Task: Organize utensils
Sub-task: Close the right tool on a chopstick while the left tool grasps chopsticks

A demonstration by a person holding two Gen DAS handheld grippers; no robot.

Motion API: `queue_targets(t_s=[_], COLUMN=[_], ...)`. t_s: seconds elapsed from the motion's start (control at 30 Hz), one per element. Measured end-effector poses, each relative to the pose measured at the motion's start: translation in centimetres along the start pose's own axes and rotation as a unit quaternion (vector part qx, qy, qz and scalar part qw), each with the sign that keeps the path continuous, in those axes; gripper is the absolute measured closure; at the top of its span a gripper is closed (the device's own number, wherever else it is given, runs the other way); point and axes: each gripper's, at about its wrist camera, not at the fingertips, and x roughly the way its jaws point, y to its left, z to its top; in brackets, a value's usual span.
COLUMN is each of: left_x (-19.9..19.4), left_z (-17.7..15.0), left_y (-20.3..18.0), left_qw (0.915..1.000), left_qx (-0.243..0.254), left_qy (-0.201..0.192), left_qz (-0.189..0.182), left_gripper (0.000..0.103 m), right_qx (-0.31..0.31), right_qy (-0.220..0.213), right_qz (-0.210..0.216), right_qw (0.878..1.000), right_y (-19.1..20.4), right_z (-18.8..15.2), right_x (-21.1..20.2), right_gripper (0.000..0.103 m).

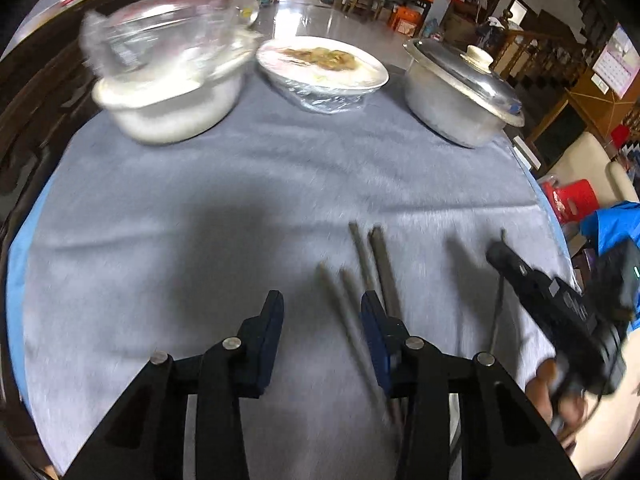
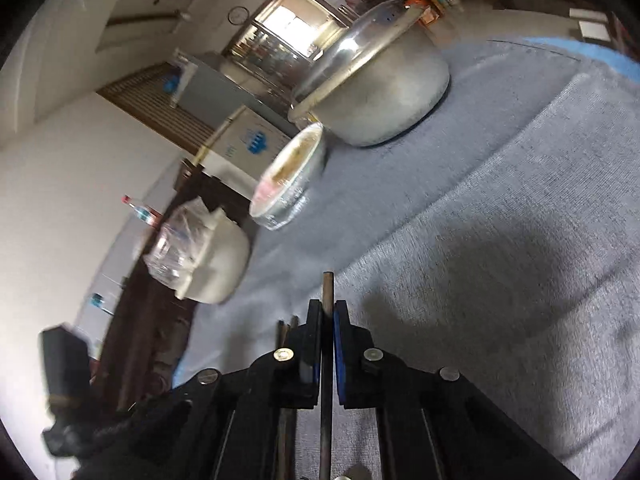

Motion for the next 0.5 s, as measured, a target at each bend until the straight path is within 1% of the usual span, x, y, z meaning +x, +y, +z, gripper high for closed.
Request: queue_targets(t_s=[0.07, 0.1, 0.2, 0.37, 0.43, 0.47, 0.5], left_x=[1.8, 2.5, 4.6, 6.7, 7.2, 7.6, 8.1], left_z=[1.5, 2.1, 3.7, 4.8, 4.7, 4.7, 4.7], left_y=[-0.5, -0.7, -1.4, -2.1, -2.7, -2.8, -3.1], left_qw=[0.9999, 0.9997, 0.9989, 0.9972, 0.9969, 0.9967, 0.996], left_qx=[-0.002, -0.006, -0.022, -0.046, -0.043, -0.04, -0.035], left_qy=[0.016, 0.022, 0.04, 0.058, 0.066, 0.071, 0.081], left_qz=[0.003, 0.004, -0.008, -0.011, -0.006, 0.001, 0.014], left_gripper=[0.061, 0.061, 0.061, 0.061, 0.062, 0.064, 0.069], right_qx=[0.013, 0.018, 0.025, 0.044, 0.051, 0.054, 0.058], right_qy=[-0.001, 0.0, -0.001, -0.005, -0.003, -0.002, -0.001], right_qz=[0.022, 0.025, 0.03, 0.039, 0.042, 0.041, 0.041], right_qw=[1.0, 1.0, 0.999, 0.998, 0.998, 0.998, 0.997], right_y=[-0.6, -0.7, -1.1, -1.9, -2.0, -2.1, -2.3], right_z=[0.2, 0.3, 0.3, 0.3, 0.3, 0.3, 0.3], right_x=[-0.7, -0.8, -1.2, -1.5, -1.4, -1.3, -1.3], right_gripper=[0.097, 0.097, 0.097, 0.097, 0.097, 0.097, 0.097])
